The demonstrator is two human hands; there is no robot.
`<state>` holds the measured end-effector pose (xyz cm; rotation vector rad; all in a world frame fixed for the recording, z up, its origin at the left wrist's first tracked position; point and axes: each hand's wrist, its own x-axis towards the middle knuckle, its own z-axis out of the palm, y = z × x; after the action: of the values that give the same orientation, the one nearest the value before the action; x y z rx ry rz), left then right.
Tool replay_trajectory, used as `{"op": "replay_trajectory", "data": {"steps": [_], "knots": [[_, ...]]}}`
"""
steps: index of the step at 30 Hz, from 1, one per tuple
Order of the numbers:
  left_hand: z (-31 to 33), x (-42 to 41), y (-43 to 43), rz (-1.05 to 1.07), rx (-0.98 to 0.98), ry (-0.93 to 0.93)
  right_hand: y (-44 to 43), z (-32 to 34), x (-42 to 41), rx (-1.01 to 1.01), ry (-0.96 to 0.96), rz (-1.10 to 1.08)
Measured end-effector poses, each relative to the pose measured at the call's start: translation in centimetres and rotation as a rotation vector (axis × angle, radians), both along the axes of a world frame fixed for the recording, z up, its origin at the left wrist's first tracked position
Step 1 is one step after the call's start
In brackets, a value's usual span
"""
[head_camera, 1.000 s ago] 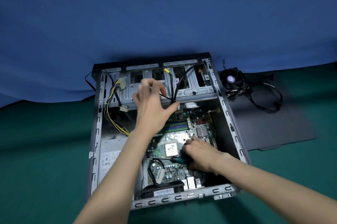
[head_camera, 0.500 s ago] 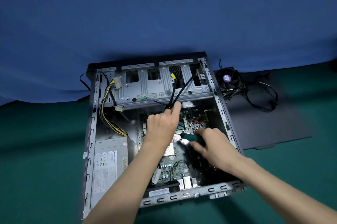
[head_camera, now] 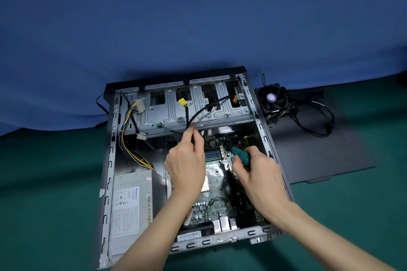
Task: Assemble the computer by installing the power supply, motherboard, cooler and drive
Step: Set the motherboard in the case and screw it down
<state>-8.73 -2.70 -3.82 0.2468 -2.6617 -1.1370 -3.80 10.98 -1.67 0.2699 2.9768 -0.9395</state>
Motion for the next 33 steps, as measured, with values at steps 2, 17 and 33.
{"op": "replay_trajectory", "data": {"steps": [2, 17, 33], "knots": [[0.2, -0.3, 1.1, 0.029, 0.321, -0.025, 0.0, -0.2, -0.2, 0.009, 0.007, -0.021], [-6.2, -5.7, 1.9, -0.563, -0.35, -0.508, -1.0, -1.9, -1.8, 0.187, 0.074, -0.006], [-7.7, -10.1, 2.6, -0.551, -0.1, -0.79, -0.9, -2.8, -2.2, 0.155, 0.071, 0.04]]}}
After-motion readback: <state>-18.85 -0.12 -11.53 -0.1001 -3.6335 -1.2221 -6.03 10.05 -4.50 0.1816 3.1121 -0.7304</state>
